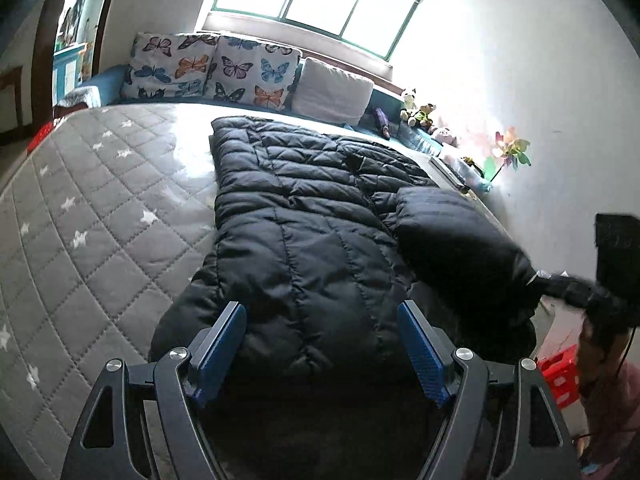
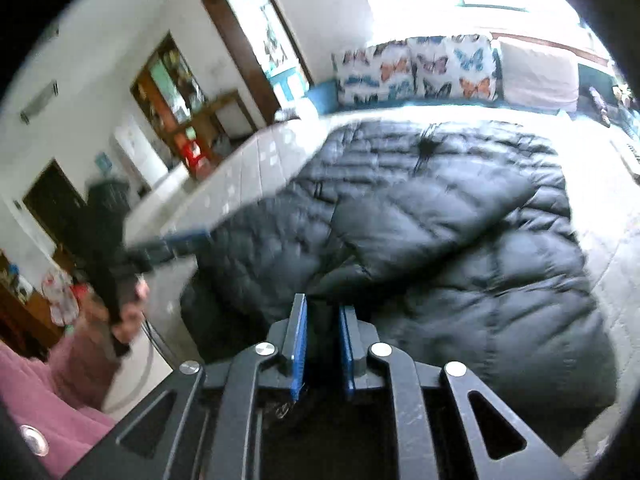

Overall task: Fold large clothes
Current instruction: 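Grasp the other sleeve with the right tool and fold it over the body, then grasp the jacket side with the right tool and fold it lengthwise over the body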

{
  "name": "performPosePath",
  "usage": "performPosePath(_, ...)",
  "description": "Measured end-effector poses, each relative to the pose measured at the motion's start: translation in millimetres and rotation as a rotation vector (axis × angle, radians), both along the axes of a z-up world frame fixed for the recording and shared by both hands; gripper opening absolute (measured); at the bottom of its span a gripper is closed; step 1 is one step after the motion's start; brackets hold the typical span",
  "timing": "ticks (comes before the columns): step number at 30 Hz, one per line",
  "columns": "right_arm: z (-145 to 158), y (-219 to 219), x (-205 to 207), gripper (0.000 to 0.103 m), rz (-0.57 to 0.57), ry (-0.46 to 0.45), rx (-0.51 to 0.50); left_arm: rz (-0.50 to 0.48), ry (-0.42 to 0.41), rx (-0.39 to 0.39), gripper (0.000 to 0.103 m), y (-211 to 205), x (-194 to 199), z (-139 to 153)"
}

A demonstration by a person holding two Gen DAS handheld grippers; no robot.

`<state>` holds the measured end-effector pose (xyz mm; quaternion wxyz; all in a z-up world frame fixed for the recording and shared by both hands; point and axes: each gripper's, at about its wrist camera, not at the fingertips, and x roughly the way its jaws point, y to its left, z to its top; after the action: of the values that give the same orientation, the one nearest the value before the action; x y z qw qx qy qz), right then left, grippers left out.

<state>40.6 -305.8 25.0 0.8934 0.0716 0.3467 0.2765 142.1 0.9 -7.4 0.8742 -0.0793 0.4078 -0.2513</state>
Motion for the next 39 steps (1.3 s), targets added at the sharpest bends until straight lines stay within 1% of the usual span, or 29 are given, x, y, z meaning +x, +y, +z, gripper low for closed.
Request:
performPosePath(1,1,-1,-4,0.034,-0.012,-0.015,0.000,0.004,0.008,0.002,0.083,0,-1,-4)
performPosePath(2,5,-11,0,0.045,-0.058,-0.041,-0.020,0.006,0.009,0.004,0.083,-1,-2,-5)
performPosePath(3,4,-8,4,0.049,-0.096,-0.052,-0.048,0.007,0.007,0.006,0.083,0,-4,-6)
performPosePath(4,3,-7,7,0.049,-0.124,-0.053,-0.072,0.006,0.004,0.010,0.083,-2,-5,-6)
performPosePath(5,0,-14,14,0.049,-0.132,-0.027,-0.053,0.006,0.000,0.019,0.083,-3,-7,-6)
performPosePath(6,-3,-19,16,0.049,-0.121,0.006,-0.009,0.007,-0.002,0.028,0.083,-3,-9,-7)
performPosePath(7,-6,-25,17,0.049,-0.083,0.056,0.067,0.009,-0.004,0.037,0.083,-3,-10,-7)
performPosePath(8,-6,-27,16,0.049,-0.032,0.079,0.131,0.011,-0.008,0.044,0.083,-3,-12,-6)
performPosePath(9,-5,-26,12,0.049,-0.001,0.076,0.168,0.015,-0.009,0.051,0.083,-3,-13,-7)
performPosePath(10,0,-27,6,0.049,0.011,0.053,0.178,0.024,-0.007,0.061,0.083,-1,-15,-8)
performPosePath(11,6,-29,2,0.049,-0.004,0.026,0.166,0.026,-0.001,0.059,0.083,-1,-16,-9)
performPosePath(13,14,-38,1,0.051,-0.075,-0.014,0.117,0.031,0.004,0.048,0.083,1,-15,-9)
performPosePath(14,17,-41,8,0.051,-0.160,-0.026,0.031,0.032,0.004,0.048,0.083,0,-15,-8)
performPosePath(16,15,-39,30,0.051,-0.283,-0.013,-0.130,0.040,0.001,0.048,0.083,0,-16,-6)
performPosePath(18,6,-35,50,0.051,-0.322,0.018,-0.218,0.044,0.001,0.045,0.083,1,-17,-5)
performPosePath(19,1,-32,57,0.051,-0.322,0.034,-0.247,0.046,0.003,0.040,0.083,2,-17,-4)
performPosePath(21,-14,-11,82,0.051,-0.292,0.076,-0.297,0.057,0.006,0.030,0.083,8,-20,-2)
performPosePath(22,-21,-10,79,0.051,-0.285,0.081,-0.313,0.065,0.005,0.029,0.083,11,-20,-1)
performPosePath(23,-24,4,84,0.051,-0.263,0.071,-0.336,0.079,0.004,0.032,0.083,16,-22,0)
performPosePath(24,-23,8,80,0.051,-0.239,0.058,-0.328,0.093,0.002,0.034,0.083,20,-25,2)
performPosePath(25,-20,14,78,0.051,-0.206,0.045,-0.301,0.103,-0.001,0.033,0.083,24,-27,2)
performPosePath(26,-14,26,73,0.051,-0.148,0.020,-0.252,0.113,-0.004,0.032,0.083,28,-29,3)
performPosePath(27,-8,31,63,0.051,-0.120,-0.006,-0.232,0.126,-0.010,0.033,0.083,34,-31,4)
performPosePath(30,7,57,41,0.051,-0.032,-0.102,-0.222,0.160,-0.030,0.040,0.083,45,-35,7)
performPosePath(33,6,89,28,0.051,0.047,-0.150,-0.281,0.185,-0.051,0.028,0.083,57,-39,10)
performPosePath(35,0,102,22,0.051,0.082,-0.158,-0.330,0.193,-0.053,0.018,0.083,62,-41,10)
performPosePath(37,-9,111,20,0.051,0.102,-0.149,-0.379,0.200,-0.053,0.007,0.083,66,-42,10)
performPosePath(39,-17,117,20,0.051,0.123,-0.118,-0.382,0.201,-0.046,-0.009,0.083,67,-42,11)
